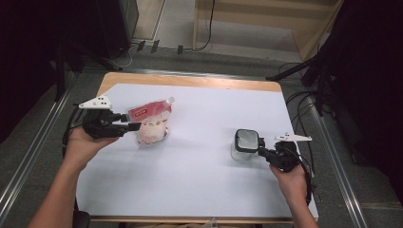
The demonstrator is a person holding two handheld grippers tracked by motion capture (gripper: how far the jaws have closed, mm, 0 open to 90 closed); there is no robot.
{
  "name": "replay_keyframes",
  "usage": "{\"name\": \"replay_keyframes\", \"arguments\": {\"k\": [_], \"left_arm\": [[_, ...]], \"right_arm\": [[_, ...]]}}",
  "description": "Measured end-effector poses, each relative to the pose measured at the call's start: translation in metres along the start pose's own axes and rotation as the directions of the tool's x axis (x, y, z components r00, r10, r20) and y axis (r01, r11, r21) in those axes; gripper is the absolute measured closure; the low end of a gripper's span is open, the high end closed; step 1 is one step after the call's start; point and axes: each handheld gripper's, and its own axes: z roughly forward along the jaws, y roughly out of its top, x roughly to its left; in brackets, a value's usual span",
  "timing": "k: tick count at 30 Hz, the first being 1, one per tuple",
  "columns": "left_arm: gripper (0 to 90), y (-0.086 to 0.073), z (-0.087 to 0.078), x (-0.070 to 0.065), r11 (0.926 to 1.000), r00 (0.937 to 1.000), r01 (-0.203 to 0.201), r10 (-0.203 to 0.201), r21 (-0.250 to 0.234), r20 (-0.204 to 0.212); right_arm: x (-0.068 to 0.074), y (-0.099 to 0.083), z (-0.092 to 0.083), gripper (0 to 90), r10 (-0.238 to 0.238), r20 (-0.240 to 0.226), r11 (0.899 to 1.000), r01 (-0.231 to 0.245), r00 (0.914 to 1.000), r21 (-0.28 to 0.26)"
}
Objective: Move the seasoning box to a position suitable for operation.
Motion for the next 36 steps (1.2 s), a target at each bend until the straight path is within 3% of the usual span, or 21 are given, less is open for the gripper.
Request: {"name": "replay_keyframes", "arguments": {"k": [4, 7, 11, 13, 17, 21, 23, 29, 36], "left_arm": [[50.3, -0.006, -0.021, -0.013, 0.9998, 0.9994, -0.019, 0.019, 0.007, -0.028], [50.4, -0.007, -0.029, -0.028, 0.9990, 0.9992, -0.039, 0.039, 0.023, -0.001], [49.9, -0.002, -0.021, -0.048, 0.9963, 0.9959, -0.077, 0.076, 0.037, 0.049], [49.9, 0.001, -0.015, -0.055, 0.9946, 0.9933, -0.096, 0.093, 0.039, 0.068], [48.1, 0.010, 0.006, -0.072, 0.9923, 0.9850, -0.119, 0.113, 0.037, 0.130], [47.7, 0.016, 0.034, -0.087, 0.9856, 0.9771, -0.150, 0.135, 0.079, 0.164], [48.4, 0.018, 0.047, -0.091, 0.9832, 0.9741, -0.150, 0.129, 0.104, 0.185], [49.9, 0.021, 0.088, -0.100, 0.9788, 0.9638, -0.172, 0.145, 0.110, 0.224], [64.9, 0.025, 0.134, -0.100, 0.9771, 0.9574, -0.178, 0.145, 0.117, 0.250]], "right_arm": [[0.002, -0.001, -0.011, 90.0, -0.015, 0.020, 1.000, 0.016, 0.9997, -0.026], [-0.002, -0.001, -0.015, 90.0, 0.005, 0.037, 0.999, -0.004, 0.9993, -0.045], [-0.010, 0.005, -0.019, 90.0, 0.066, 0.041, 0.994, -0.063, 0.9970, -0.088], [-0.010, 0.005, -0.020, 90.0, 0.057, 0.043, 0.994, -0.052, 0.9975, -0.097], [-0.014, 0.008, -0.018, 90.0, 0.052, 0.096, 0.995, -0.043, 0.9940, -0.091], [-0.026, 0.013, 0.004, 90.0, 0.078, 0.155, 0.997, -0.074, 0.9849, -0.031], [-0.026, 0.013, 0.006, 90.0, 0.076, 0.162, 0.997, -0.073, 0.9838, -0.023], [-0.019, 0.014, 0.015, 90.0, 0.055, 0.180, 0.998, -0.055, 0.9821, -0.001], [-0.019, 0.012, 0.018, 90.0, 0.076, 0.192, 0.997, -0.077, 0.9784, -0.005]]}}
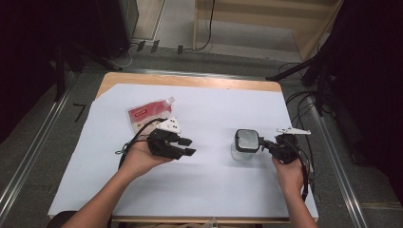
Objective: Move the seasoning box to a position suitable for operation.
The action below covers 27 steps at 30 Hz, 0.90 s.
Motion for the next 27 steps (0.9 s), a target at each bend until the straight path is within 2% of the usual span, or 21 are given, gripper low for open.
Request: {"name": "replay_keyframes", "arguments": {"k": [2, 4, 7, 8, 11, 14, 16, 21, 22, 24, 25, 27], "left_arm": [[69.7, 0.004, 0.013, 0.004, 1.0000, 0.9999, 0.008, -0.008, -0.003, 0.006], [75.5, 0.008, 0.025, 0.006, 1.0000, 0.9999, -0.004, 0.004, 0.006, 0.011], [80.4, 0.012, 0.042, 0.008, 1.0000, 0.9995, 0.000, 0.000, 0.005, 0.032], [81.5, 0.013, 0.046, 0.009, 1.0000, 0.9996, 0.001, -0.001, 0.006, 0.027], [84.6, 0.017, 0.061, 0.012, 0.9997, 0.9990, 0.025, -0.025, -0.006, 0.037], [85.9, 0.022, 0.073, 0.010, 0.9996, 0.9988, 0.017, -0.016, -0.021, 0.046], [85.9, 0.027, 0.083, 0.008, 0.9999, 0.9989, 0.007, -0.007, -0.010, 0.047], [85.5, 0.037, 0.103, 0.008, 0.9999, 0.9987, 0.015, -0.015, 0.007, 0.048], [85.7, 0.038, 0.105, 0.007, 0.9998, 0.9989, 0.021, -0.021, 0.001, 0.042], [86.5, 0.042, 0.111, 0.005, 0.9998, 0.9988, 0.001, -0.002, 0.020, 0.048], [87.5, 0.042, 0.111, 0.004, 0.9996, 0.9994, -0.009, 0.008, 0.027, 0.033], [87.0, 0.041, 0.112, 0.005, 0.9995, 0.9993, -0.008, 0.006, 0.030, 0.038]], "right_arm": [[0.000, 0.000, 0.000, 90.0, -0.002, 0.003, 1.000, 0.002, 1.0000, -0.001], [0.001, 0.000, 0.000, 90.0, -0.004, 0.001, 1.000, 0.004, 1.0000, -0.003], [0.001, 0.000, 0.001, 90.0, -0.002, -0.001, 1.000, 0.002, 1.0000, -0.003], [0.001, 0.000, 0.001, 90.0, -0.003, -0.001, 1.000, 0.003, 1.0000, -0.002], [0.002, 0.000, 0.001, 90.0, 0.000, 0.000, 1.000, 0.000, 1.0000, -0.002], [0.002, 0.000, 0.002, 90.0, 0.001, -0.001, 1.000, -0.001, 1.0000, 0.000], [0.003, 0.000, 0.003, 90.0, -0.002, -0.003, 1.000, 0.002, 1.0000, -0.001], [0.006, 0.001, 0.005, 90.0, -0.012, -0.018, 1.000, 0.012, 0.9998, -0.002], [0.007, 0.002, 0.006, 90.0, -0.006, -0.024, 1.000, 0.006, 0.9997, 0.002], [0.008, 0.003, 0.008, 90.0, -0.010, -0.028, 1.000, 0.010, 0.9996, 0.004], [0.009, 0.004, 0.008, 90.0, -0.009, -0.031, 1.000, 0.010, 0.9995, 0.005], [0.010, 0.004, 0.009, 90.0, -0.020, -0.026, 1.000, 0.020, 0.9994, 0.000]]}}
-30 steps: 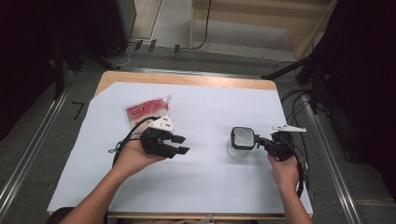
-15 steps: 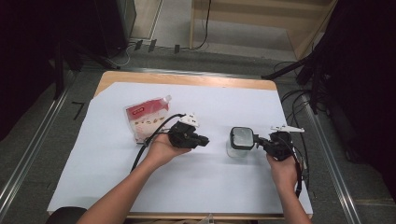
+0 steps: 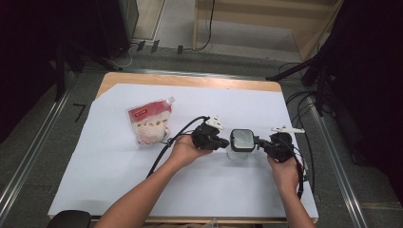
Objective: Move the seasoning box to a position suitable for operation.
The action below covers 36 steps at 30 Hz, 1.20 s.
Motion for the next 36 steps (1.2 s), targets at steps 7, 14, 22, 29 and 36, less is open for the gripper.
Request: {"name": "replay_keyframes", "arguments": {"k": [7, 14, 22, 29, 36], "left_arm": [[86.1, -0.002, -0.006, -0.001, 1.0000, 1.0000, 0.004, -0.004, -0.006, 0.008], [85.1, -0.010, -0.017, 0.001, 1.0000, 1.0000, 0.006, -0.007, -0.005, -0.003], [83.4, -0.025, -0.038, 0.001, 0.9999, 0.9999, 0.013, -0.013, -0.005, -0.003], [83.5, -0.038, -0.055, 0.000, 0.9994, 0.9993, 0.034, -0.034, -0.002, -0.013], [82.4, -0.054, -0.069, -0.004, 0.9982, 0.9983, 0.057, -0.057, -0.017, -0.012]], "right_arm": [[0.004, 0.000, 0.001, 90.0, -0.006, -0.005, 1.000, 0.006, 1.0000, 0.007], [0.014, 0.001, 0.003, 90.0, -0.022, -0.014, 1.000, 0.022, 0.9997, 0.013], [0.035, 0.003, 0.009, 90.0, -0.064, -0.046, 0.998, 0.065, 0.9969, 0.011], [0.053, 0.003, 0.012, 90.0, -0.096, -0.083, 0.995, 0.097, 0.9919, 0.013], [0.069, 0.000, 0.012, 90.0, -0.118, -0.118, 0.993, 0.120, 0.9859, 0.014]]}}
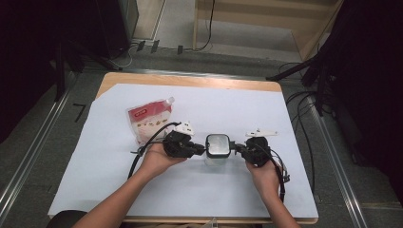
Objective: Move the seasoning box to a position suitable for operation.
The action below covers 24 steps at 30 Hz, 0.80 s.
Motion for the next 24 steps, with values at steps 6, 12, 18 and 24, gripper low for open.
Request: {"name": "replay_keyframes", "arguments": {"k": [6, 12, 18, 24], "left_arm": [[56.5, -0.003, -0.002, 0.002, 0.9983, 0.9990, -0.045, 0.045, 0.036, 0.004], [24.8, 0.004, -0.001, 0.007, 0.9978, 0.9960, -0.033, 0.037, -0.058, 0.082], [16.9, 0.013, 0.013, 0.011, 0.9967, 0.9896, -0.080, 0.081, -0.013, 0.119], [15.2, 0.020, 0.027, 0.011, 0.9932, 0.9856, -0.116, 0.114, 0.010, 0.125]], "right_arm": [[0.000, -0.001, -0.002, 90.0, -0.036, -0.012, 0.999, 0.036, 0.9993, -0.004], [-0.008, 0.001, -0.007, 90.0, -0.015, -0.030, 1.000, 0.014, 0.9994, -0.025], [-0.006, 0.001, -0.009, 90.0, -0.010, -0.062, 1.000, 0.009, 0.9980, -0.020], [-0.001, 0.000, -0.014, 90.0, -0.014, -0.073, 1.000, 0.012, 0.9972, -0.025]]}}
